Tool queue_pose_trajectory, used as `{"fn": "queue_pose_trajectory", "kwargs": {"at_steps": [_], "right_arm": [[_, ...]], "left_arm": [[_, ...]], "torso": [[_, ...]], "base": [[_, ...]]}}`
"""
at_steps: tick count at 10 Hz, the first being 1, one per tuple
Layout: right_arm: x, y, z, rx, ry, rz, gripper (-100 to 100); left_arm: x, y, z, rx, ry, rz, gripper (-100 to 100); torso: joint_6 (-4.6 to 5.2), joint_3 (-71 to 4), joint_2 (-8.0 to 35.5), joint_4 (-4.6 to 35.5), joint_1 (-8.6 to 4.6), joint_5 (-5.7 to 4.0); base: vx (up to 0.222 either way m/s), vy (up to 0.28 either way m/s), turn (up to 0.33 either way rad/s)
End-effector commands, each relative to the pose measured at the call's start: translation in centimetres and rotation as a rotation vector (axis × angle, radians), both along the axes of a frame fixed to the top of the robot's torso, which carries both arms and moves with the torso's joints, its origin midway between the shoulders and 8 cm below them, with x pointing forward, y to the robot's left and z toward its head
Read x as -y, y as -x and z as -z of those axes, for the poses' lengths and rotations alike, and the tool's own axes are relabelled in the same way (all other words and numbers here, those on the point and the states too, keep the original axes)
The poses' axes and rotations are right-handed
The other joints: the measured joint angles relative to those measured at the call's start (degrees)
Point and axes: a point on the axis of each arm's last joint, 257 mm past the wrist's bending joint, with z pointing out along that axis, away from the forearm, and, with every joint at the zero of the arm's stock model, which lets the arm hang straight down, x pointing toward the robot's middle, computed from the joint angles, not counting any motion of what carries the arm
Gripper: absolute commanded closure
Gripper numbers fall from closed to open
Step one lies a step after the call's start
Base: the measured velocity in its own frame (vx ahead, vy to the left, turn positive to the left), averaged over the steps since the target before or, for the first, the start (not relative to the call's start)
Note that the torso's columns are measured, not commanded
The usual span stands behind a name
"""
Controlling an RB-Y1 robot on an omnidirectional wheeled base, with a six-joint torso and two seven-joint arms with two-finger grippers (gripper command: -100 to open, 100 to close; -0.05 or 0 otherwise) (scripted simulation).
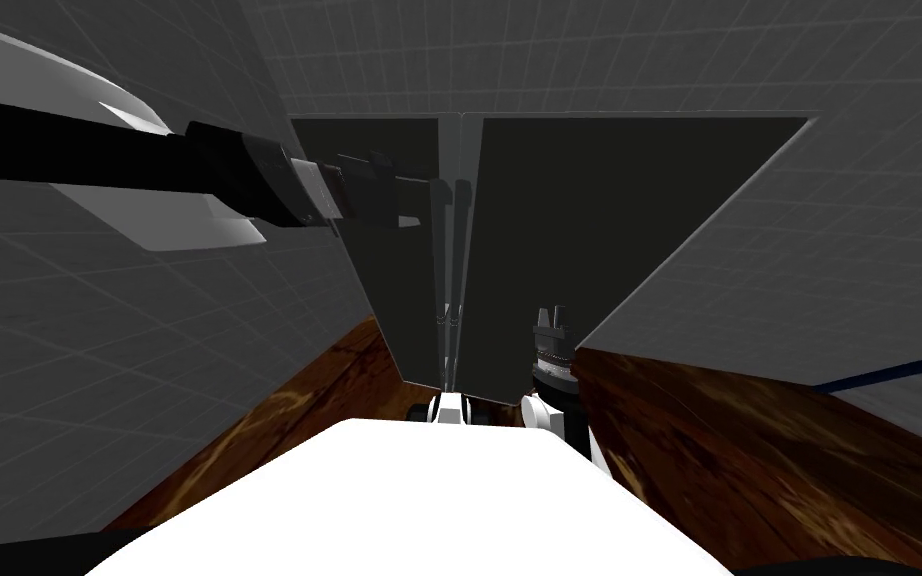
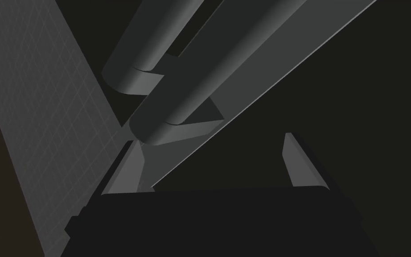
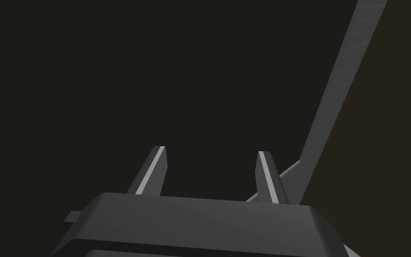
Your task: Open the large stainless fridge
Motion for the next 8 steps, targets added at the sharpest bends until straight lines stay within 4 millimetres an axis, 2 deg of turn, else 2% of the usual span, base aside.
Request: {"fn": "queue_pose_trajectory", "kwargs": {"at_steps": [1, 2, 3, 4, 8], "right_arm": [[0.0, 0.0, 0.0, 0.000, 0.000, 0.000, 0], [0.0, 0.0, 0.0, 0.000, 0.000, 0.000, 0], [0.0, 0.0, 0.0, 0.000, 0.000, 0.000, 0], [0.0, 0.0, 0.0, 0.000, 0.000, 0.000, 0], [0.0, 0.0, 0.0, 0.000, 0.000, 0.000, 0]], "left_arm": [[0.3, 0.2, -0.2, -0.003, -0.009, -0.005, -100], [1.2, 0.6, -0.6, -0.006, -0.031, -0.011, -100], [1.0, 0.3, -0.2, -0.016, -0.031, -0.015, -100], [1.2, 0.6, -0.6, -0.006, -0.031, -0.011, -100], [3.0, 1.5, -1.1, -0.018, -0.080, -0.035, -100]], "torso": [[0.03, -0.02, -0.03, -0.02, -0.01, 0.01], [0.07, -0.05, -0.05, -0.05, -0.03, -0.02], [0.06, -0.07, -0.09, -0.05, -0.12, -0.07], [0.09, -0.10, -0.13, -0.09, -0.16, -0.08], [0.07, -0.08, -0.10, -0.05, -0.23, -0.10]], "base": [[0.011, -0.010, 0.000], [0.018, -0.014, 0.074], [0.019, -0.017, 0.062], [0.004, -0.009, 0.000], [0.014, -0.016, 0.068]]}}
